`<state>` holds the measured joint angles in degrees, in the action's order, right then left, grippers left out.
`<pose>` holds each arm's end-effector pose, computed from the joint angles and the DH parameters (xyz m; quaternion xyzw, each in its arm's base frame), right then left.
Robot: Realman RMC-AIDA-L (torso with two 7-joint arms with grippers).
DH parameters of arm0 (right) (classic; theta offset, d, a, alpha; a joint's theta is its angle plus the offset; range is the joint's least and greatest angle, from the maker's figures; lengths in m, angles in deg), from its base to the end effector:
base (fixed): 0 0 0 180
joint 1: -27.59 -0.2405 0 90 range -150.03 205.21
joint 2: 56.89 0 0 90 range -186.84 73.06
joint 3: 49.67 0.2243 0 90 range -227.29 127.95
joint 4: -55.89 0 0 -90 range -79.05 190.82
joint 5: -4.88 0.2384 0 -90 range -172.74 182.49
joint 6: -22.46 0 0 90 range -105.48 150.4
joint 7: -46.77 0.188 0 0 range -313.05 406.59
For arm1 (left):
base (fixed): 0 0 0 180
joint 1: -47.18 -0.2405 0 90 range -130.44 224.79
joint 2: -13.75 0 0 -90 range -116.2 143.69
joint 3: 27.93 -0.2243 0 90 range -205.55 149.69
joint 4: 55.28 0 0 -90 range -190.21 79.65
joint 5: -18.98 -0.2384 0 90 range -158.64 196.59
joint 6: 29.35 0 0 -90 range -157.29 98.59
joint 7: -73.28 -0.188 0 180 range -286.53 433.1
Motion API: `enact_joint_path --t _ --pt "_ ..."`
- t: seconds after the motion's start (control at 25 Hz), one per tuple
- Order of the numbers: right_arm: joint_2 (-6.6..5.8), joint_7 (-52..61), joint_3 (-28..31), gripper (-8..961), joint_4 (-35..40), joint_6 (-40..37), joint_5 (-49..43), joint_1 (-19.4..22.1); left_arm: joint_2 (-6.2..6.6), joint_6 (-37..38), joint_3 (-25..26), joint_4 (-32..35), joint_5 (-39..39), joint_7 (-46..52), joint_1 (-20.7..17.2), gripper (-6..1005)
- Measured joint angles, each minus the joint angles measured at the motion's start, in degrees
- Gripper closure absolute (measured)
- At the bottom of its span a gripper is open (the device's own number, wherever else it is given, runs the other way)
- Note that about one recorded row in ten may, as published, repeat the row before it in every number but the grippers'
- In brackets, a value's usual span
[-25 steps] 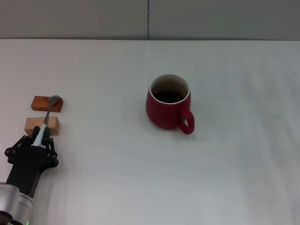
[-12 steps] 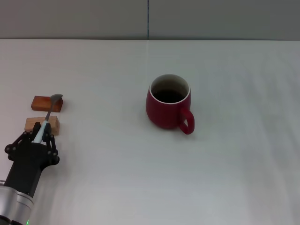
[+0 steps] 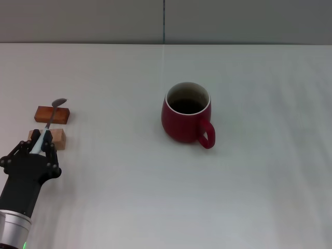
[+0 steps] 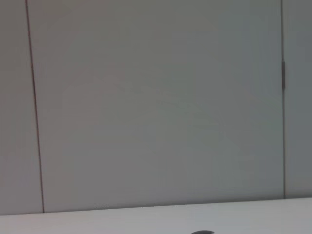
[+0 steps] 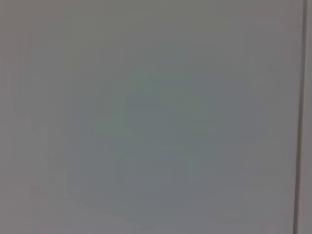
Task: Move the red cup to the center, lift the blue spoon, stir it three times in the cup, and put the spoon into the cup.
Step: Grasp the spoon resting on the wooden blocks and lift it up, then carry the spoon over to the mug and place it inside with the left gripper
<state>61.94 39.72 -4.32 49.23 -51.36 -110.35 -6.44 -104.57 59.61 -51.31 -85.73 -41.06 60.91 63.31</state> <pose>0.2735 0.4177 0.0313 -0.6393 0.1046 0.2921 0.7036 -0.3224 0.2316 -0.0779 -0.6901 -0.2619 -0.2523 0.6257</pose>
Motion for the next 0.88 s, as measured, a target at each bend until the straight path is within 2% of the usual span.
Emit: enact_joint_path --t 0.2,0.88 --pt "0.00 -0.10 -0.05 617 -0.02 0.00 0.00 -0.08 0.00 0.34 -0.22 2.07 -0.55 4.30 -0.68 829" --pt "0.00 -0.36 -0.08 618 -0.10 0.00 0.00 -0.32 -0.11 -0.03 -0.13 2.77 -0.61 4.69 -0.58 828"
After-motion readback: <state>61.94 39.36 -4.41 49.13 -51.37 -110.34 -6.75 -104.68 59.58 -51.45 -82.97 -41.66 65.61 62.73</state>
